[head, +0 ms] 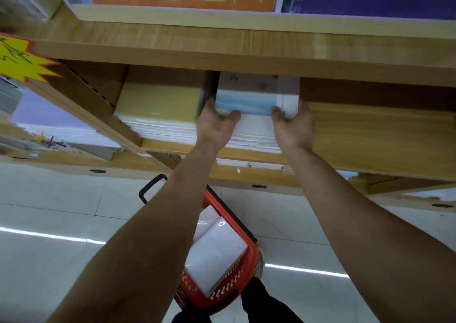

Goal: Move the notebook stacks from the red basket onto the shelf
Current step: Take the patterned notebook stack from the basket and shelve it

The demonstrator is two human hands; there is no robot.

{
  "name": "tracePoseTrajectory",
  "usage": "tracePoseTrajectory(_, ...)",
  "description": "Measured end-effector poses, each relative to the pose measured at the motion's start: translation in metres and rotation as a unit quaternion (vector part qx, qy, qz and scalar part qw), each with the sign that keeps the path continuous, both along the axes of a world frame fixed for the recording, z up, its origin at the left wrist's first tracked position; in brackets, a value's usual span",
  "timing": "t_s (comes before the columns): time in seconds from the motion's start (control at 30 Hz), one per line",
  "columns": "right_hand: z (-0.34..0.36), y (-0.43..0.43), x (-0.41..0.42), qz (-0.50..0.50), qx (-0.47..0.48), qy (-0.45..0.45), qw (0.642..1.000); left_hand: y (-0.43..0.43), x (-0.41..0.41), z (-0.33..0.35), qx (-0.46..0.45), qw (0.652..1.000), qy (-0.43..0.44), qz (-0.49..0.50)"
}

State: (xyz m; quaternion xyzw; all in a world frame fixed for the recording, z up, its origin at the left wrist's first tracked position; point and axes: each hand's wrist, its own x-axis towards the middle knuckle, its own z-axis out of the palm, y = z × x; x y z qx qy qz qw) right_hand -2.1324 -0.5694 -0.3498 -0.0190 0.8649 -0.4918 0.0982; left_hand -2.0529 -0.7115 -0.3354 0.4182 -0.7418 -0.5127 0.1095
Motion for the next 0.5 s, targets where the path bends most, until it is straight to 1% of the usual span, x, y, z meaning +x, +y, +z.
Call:
tracePoseTrajectory(0.1, -0.008, 0.000, -0.002, 0.014, 0.017, 0.008, 1.000, -0.003, -0.004, -0.005, -0.013, 1.000, -0.005, -0.002)
tracePoseTrajectory(0.27, -0.013, 0.011, -0.002, 0.034, -0.035, -0.008, 0.999, 0.006, 0.011, -0.010, -0.023, 1.000, 0.018, 0.003)
tracePoseTrajectory(0.37, -0.018, 0.016, 0.001, 0.043, -0.043, -0.005, 0.998, 0.012, 0.017, -0.014, -0.038, 0.999, 0.027, 0.005)
tracePoseTrajectory(0.5, -0.023, 0.015, -0.002, 0.031, -0.040, -0.012, 0.999, 0.011, 0.009, -0.015, 0.014, 0.998, 0.058, 0.035)
